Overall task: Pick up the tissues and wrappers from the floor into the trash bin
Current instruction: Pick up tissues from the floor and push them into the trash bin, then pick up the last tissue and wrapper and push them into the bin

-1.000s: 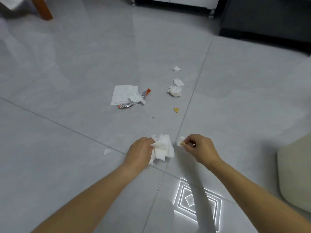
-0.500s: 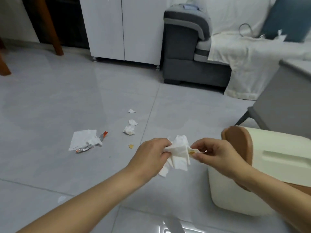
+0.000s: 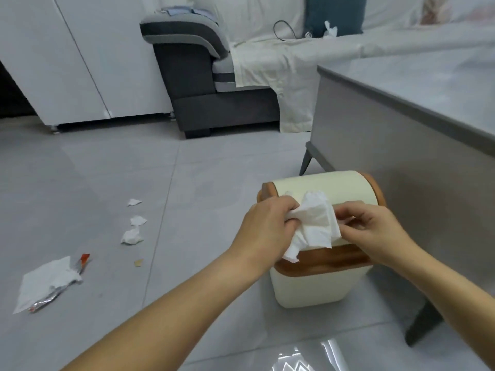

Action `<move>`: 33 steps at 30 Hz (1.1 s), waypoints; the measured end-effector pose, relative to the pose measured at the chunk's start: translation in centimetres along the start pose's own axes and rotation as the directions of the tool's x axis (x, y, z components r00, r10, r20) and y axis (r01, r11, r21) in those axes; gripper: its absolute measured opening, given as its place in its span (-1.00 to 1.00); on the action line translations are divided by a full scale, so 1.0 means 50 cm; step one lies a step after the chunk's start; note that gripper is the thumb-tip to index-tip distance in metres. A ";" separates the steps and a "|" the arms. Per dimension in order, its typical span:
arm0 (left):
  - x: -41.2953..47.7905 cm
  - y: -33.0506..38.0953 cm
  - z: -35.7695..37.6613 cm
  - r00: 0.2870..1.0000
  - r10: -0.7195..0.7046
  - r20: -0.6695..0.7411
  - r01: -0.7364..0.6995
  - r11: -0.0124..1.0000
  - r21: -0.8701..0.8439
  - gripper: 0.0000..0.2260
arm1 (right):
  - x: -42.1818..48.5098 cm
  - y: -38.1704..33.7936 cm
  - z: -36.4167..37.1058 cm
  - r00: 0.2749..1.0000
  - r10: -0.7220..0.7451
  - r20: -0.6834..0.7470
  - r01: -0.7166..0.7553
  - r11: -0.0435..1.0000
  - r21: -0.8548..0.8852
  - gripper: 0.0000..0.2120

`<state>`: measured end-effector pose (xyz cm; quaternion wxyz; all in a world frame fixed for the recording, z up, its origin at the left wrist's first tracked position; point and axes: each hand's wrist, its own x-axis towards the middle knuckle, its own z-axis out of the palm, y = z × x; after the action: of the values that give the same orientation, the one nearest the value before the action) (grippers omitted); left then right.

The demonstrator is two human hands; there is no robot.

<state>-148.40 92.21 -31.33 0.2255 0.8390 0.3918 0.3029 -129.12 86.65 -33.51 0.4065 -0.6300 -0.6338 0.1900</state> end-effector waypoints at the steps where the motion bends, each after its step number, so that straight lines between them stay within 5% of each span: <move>1: 0.008 0.010 0.018 1.000 0.015 0.007 -0.015 1.000 -0.005 -0.90 | 0.000 0.011 -0.010 1.000 0.004 0.001 -0.004 0.999 -0.035 -0.66; 8: 0.040 0.012 0.080 0.999 -0.009 0.045 0.007 0.998 0.055 -0.88 | 0.028 0.050 -0.035 0.991 0.025 0.129 0.019 0.944 -0.331 -0.89; 15: 0.086 0.012 0.120 0.992 -0.024 0.124 0.000 0.982 0.186 -0.87 | 0.052 0.062 -0.039 0.991 0.065 -0.120 -0.092 0.968 -0.234 -0.72; 21: 0.088 0.011 0.164 0.942 -0.127 0.312 0.042 0.963 0.267 -0.90 | 0.046 0.052 -0.028 0.998 0.025 0.062 -0.001 0.933 -0.359 -0.71; 24: 0.089 0.005 0.171 0.926 -0.135 0.354 0.037 0.963 0.268 -0.75 | 0.045 0.048 -0.027 0.997 0.024 0.079 0.008 0.928 -0.373 -0.70; 33: 0.070 0.015 0.089 0.979 -0.062 0.193 0.052 0.997 0.058 -0.74 | 0.047 0.027 -0.019 0.997 -0.038 0.074 0.054 0.973 -0.225 -0.85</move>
<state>-143.16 93.93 -32.88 0.2490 0.8586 0.3998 0.2024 -127.24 88.81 -33.33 0.3141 -0.6506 -0.6794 0.1285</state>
